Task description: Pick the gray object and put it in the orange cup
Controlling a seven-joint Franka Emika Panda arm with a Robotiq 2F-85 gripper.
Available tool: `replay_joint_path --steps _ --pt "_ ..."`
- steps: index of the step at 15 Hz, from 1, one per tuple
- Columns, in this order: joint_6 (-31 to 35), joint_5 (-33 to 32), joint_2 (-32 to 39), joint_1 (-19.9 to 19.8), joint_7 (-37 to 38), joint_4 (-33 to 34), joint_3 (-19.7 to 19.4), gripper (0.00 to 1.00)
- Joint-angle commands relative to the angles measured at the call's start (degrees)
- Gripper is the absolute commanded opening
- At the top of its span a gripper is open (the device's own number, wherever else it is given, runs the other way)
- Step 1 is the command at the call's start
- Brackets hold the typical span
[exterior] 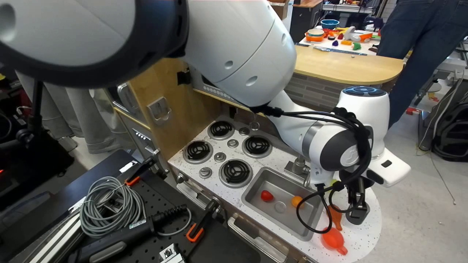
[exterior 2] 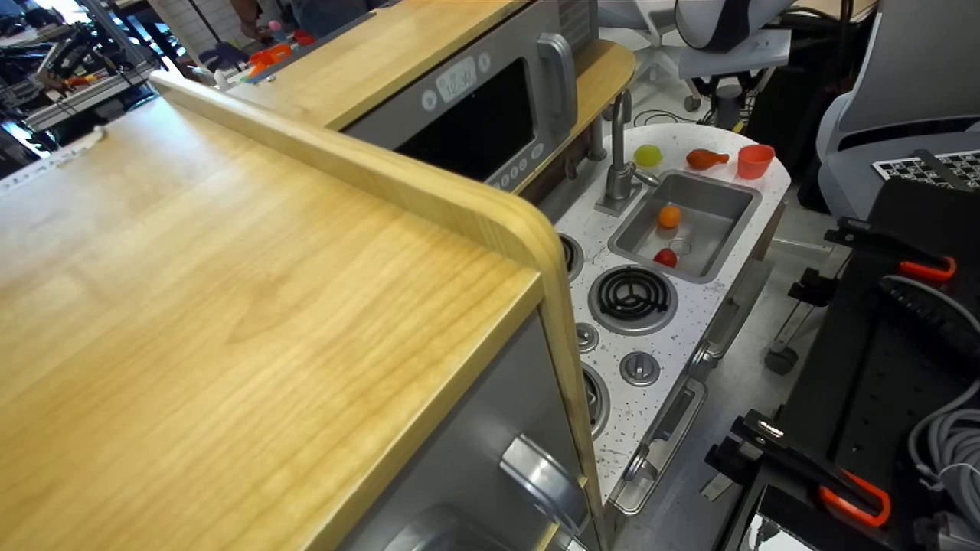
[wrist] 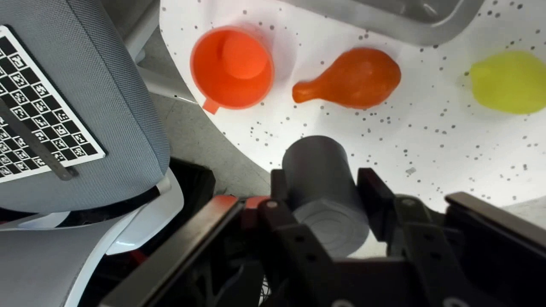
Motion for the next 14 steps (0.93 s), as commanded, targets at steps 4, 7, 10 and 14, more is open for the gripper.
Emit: replay_joint_path --steps 4,7,10,14 --pt "4.45 -1.93 -7.41 4.03 -1.87 -15.59 -1.84 0.2" --pt "4.88 -2.14 -8.25 4.98 -1.88 -17.98 -2.97 0.2" --pt "5.7 -2.61 -8.6 5.55 -2.04 -19.46 -3.86 0.2" --pt "9.54 -3.69 -8.53 6.74 -1.96 -21.15 -5.27 0.2"
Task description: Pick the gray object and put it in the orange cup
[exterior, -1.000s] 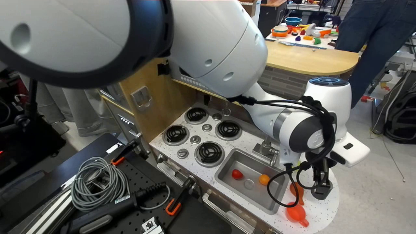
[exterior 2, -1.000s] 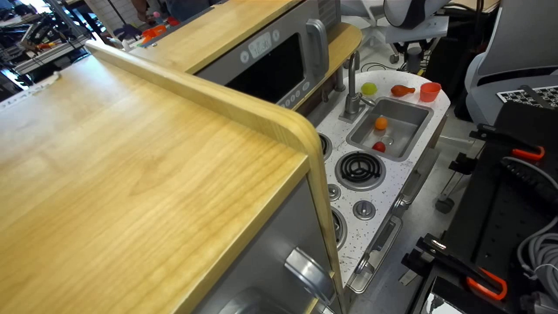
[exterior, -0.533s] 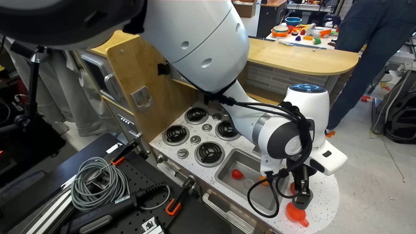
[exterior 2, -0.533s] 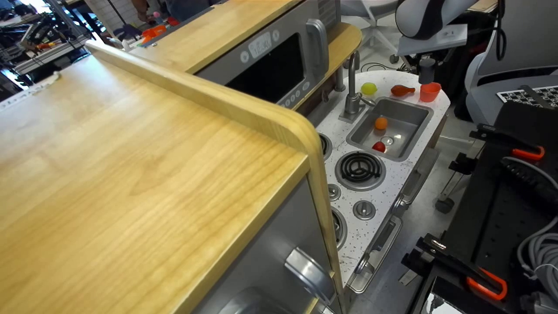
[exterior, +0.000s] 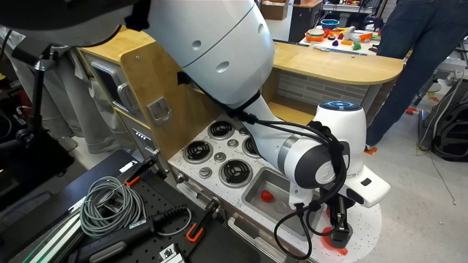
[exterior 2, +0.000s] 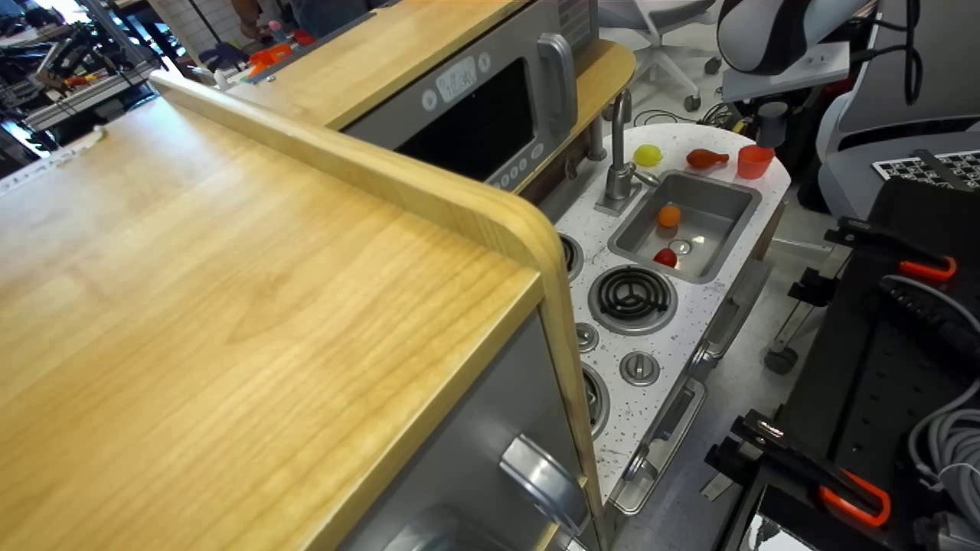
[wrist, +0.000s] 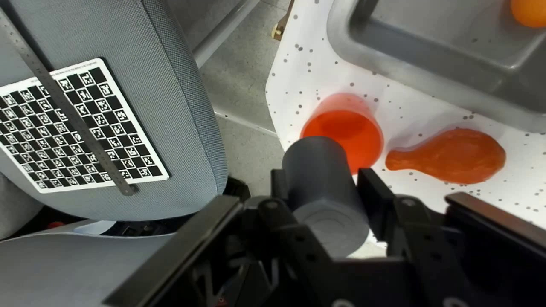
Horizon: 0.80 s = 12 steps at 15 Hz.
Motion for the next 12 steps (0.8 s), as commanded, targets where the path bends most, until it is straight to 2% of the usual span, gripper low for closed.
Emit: replay_joint_path --steps 1,12 --pt "5.13 -1.32 -1.93 2.11 -0.83 -4.66 -1.92 0.2" --pt "7.09 -0.42 -0.92 2.04 -2.49 -5.38 -1.63 0.2"
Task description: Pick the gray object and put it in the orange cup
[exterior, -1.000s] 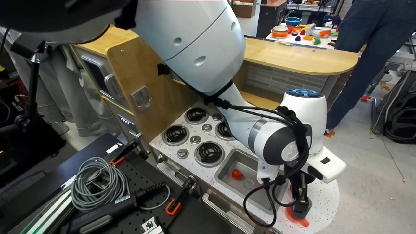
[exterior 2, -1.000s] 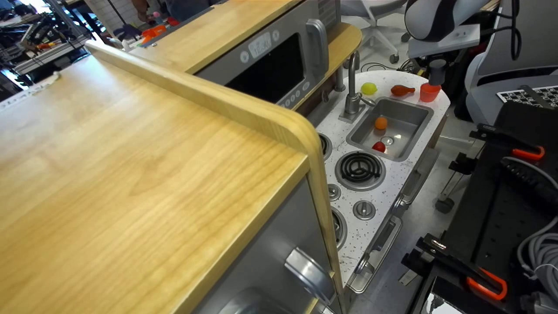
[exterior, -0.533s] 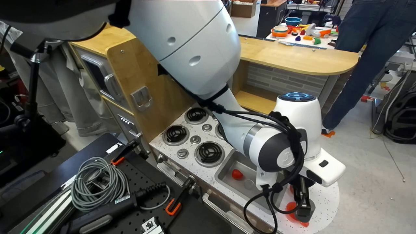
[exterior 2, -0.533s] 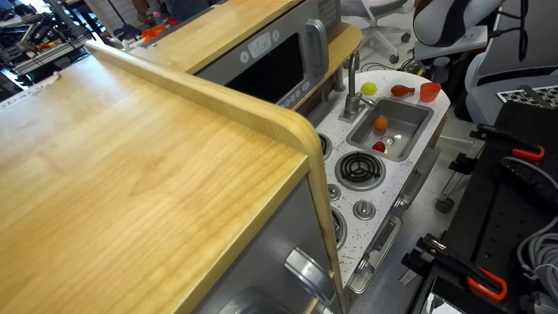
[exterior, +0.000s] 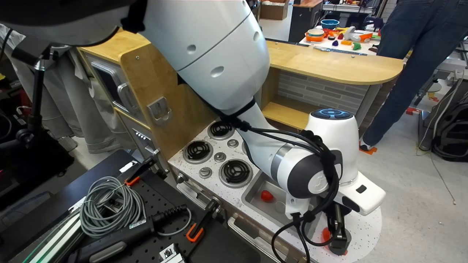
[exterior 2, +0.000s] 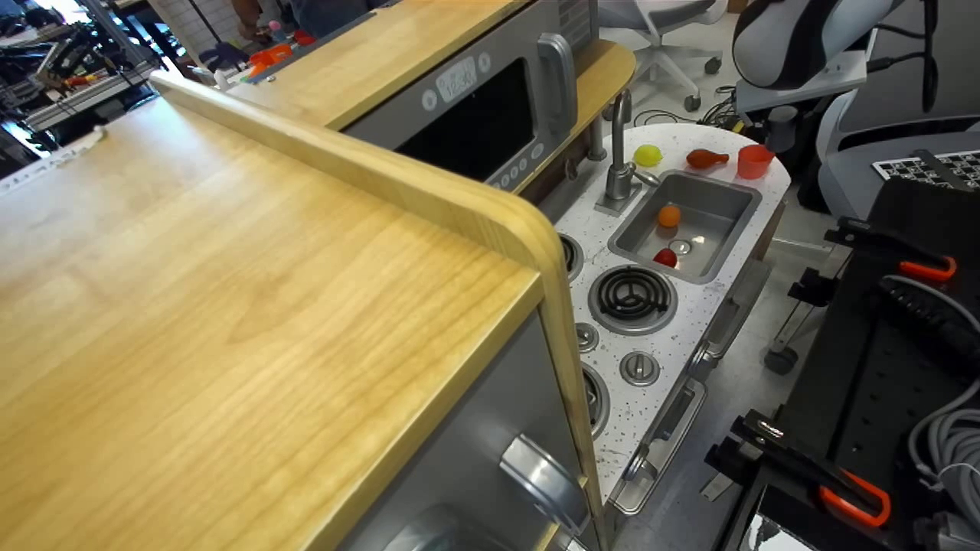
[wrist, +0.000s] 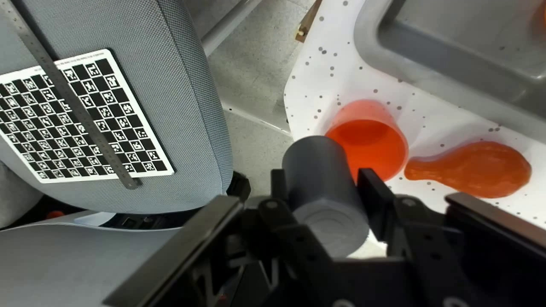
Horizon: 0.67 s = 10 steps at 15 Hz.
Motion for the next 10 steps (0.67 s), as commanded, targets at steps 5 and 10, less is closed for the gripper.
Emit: replay_joint_path --steps 5,10 --pt "4.3 1.36 -0.32 -0.34 -3.83 -0.9 2.23 0.2" --pt "4.68 1.72 0.31 -0.65 -5.33 -0.1 3.32 0.2"
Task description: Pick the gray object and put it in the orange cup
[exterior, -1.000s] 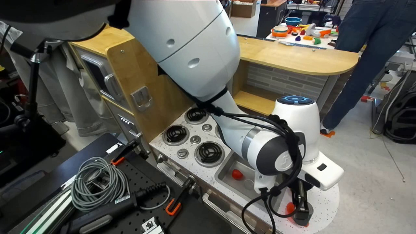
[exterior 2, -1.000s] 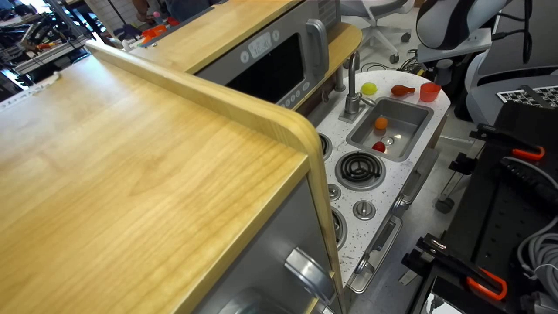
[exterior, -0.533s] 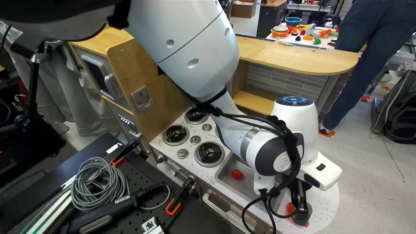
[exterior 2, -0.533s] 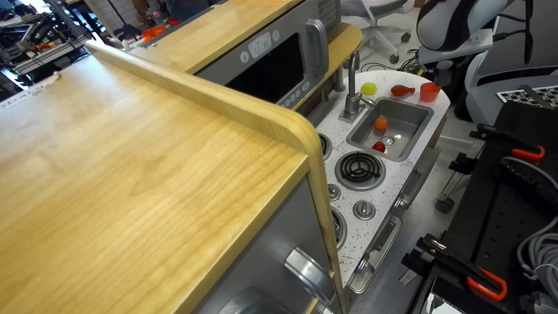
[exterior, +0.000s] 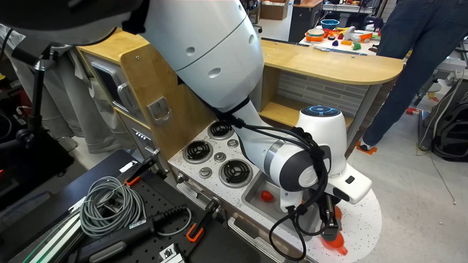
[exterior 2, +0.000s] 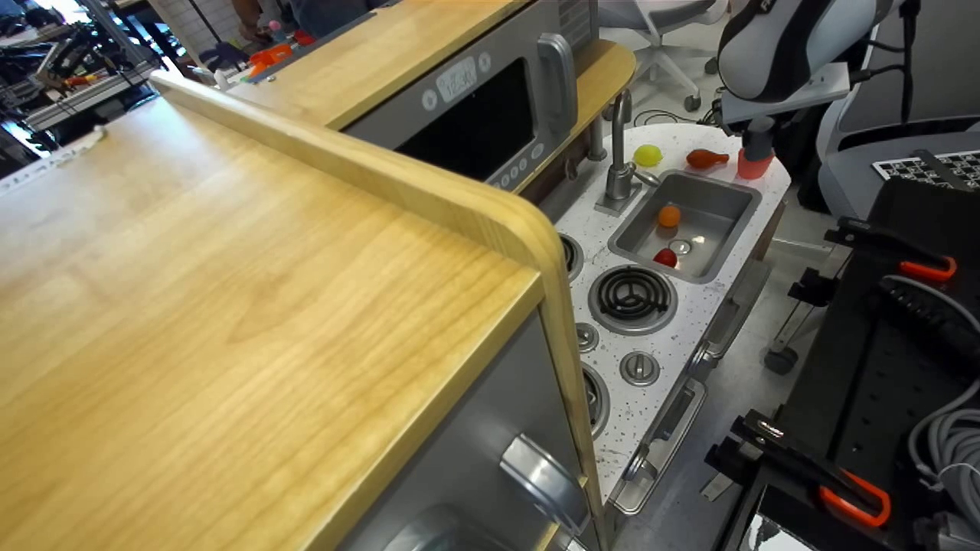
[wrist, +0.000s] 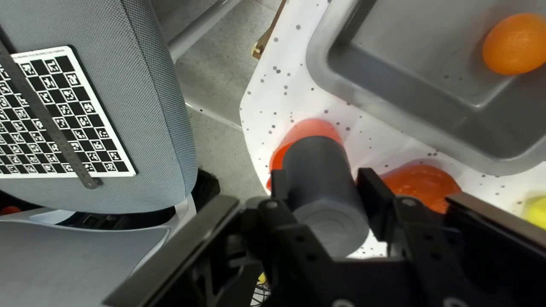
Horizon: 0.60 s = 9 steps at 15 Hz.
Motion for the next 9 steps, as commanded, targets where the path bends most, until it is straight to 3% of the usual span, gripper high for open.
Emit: replay_joint_path --steps 1,9 --pt "2.33 1.32 0.32 -0.83 -2.8 0.06 0.86 0.2" --pt "1.61 2.11 1.14 -1.46 -4.15 1.28 0.86 0.2"
